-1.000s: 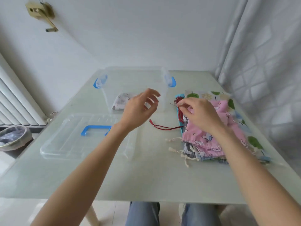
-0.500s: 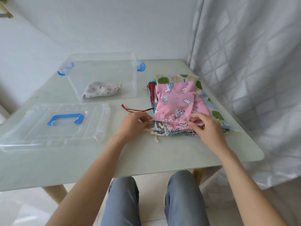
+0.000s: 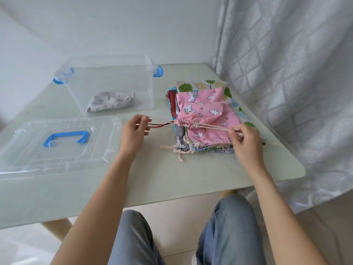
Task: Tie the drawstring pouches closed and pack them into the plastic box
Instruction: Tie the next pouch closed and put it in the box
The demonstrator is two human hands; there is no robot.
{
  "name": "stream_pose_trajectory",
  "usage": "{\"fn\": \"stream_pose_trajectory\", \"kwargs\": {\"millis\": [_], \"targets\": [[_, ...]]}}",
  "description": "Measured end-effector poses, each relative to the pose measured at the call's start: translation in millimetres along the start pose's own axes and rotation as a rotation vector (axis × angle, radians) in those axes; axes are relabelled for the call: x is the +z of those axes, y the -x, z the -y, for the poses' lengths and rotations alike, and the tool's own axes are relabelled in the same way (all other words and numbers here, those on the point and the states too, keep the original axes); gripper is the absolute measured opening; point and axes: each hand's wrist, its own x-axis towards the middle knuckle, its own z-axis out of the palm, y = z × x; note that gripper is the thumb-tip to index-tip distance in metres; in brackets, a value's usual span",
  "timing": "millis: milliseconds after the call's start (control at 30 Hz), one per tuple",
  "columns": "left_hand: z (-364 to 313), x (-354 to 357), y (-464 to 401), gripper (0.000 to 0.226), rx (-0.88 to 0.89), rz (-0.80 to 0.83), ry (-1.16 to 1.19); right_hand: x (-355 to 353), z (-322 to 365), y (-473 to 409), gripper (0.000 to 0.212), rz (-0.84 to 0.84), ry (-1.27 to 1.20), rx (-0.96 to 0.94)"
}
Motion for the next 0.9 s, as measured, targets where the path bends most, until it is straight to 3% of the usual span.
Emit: {"fn": "stream_pose_trajectory", "kwargs": {"millis": [133,233,333,400,500,633,767,900], "targets": [[-11,10,6,0.027,-0.129,0.169,0.404,3,24,-11,0.025,0.084,-0.266,0.146],[-18,22,4,0.043,-0.19,0.206,0.608,2,54,-33,0.012,0.136,-0.816,0.337],[-28,34,-2,0.043,-0.235,0.221,0.863,10,73,-55,0.021,0.177,-1.284,0.37],[-35,38,-6,0.041,-0.257,0.21,1.025,16,78,-63,0.024,0.242,-1.444,0.37],[-37,40,-11,0.038,-0.282,0.183,1.087,22,79,-69,0.031,0.294,-1.351,0.377],[-30,35,-22,0.037,-0.252,0.152,0.739,31,74,-71,0.03,0.333,-1.005,0.335],[-28,17,-38,0.039,-0.165,0.084,0.547,44,68,-76,0.028,0.315,-0.833,0.309],[-25,11,-41,0.041,-0.128,0.035,0.435,59,66,-86,0.021,0.245,-0.53,0.156]]}}
